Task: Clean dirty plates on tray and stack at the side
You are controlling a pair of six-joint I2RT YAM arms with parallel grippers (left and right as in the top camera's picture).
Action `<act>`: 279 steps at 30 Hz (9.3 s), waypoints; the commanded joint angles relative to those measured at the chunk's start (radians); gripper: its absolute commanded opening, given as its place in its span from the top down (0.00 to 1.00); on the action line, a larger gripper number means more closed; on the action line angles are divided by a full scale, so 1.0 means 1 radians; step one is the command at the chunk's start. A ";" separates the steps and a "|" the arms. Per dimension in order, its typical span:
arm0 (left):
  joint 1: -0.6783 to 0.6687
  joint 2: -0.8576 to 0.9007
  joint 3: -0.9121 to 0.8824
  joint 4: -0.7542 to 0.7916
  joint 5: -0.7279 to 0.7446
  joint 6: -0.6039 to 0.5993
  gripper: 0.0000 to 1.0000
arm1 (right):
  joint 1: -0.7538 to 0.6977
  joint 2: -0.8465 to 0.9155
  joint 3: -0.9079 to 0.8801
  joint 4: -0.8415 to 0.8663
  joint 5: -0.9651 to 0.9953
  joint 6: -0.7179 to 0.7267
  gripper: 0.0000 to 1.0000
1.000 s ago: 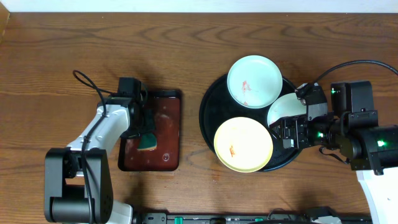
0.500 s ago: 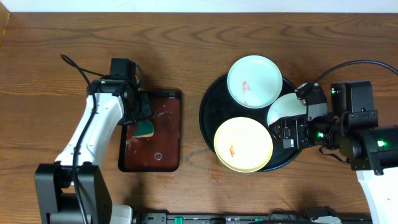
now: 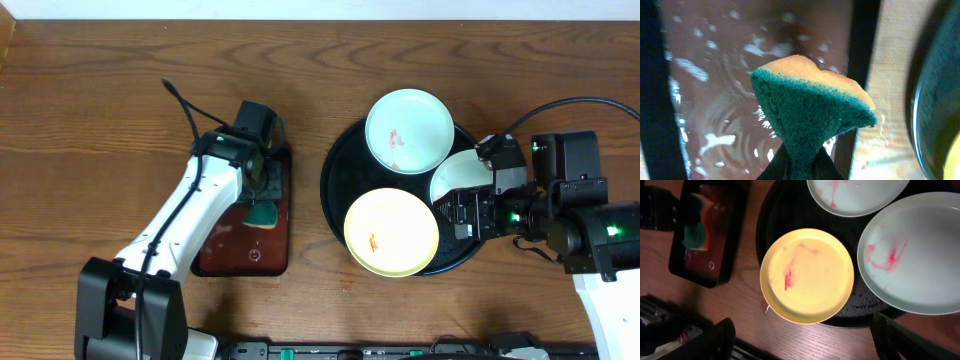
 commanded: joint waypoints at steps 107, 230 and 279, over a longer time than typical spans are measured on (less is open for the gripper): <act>-0.462 0.359 0.062 0.444 0.256 -0.321 0.92 | 0.156 0.457 -0.513 0.703 0.333 0.391 0.99; -0.504 0.491 0.489 -0.039 0.121 -0.367 0.92 | 0.156 0.457 -0.513 0.680 0.334 0.324 0.99; -0.094 0.097 0.491 -0.497 -0.187 -0.210 0.92 | 0.158 0.330 -0.339 0.528 0.335 0.271 0.99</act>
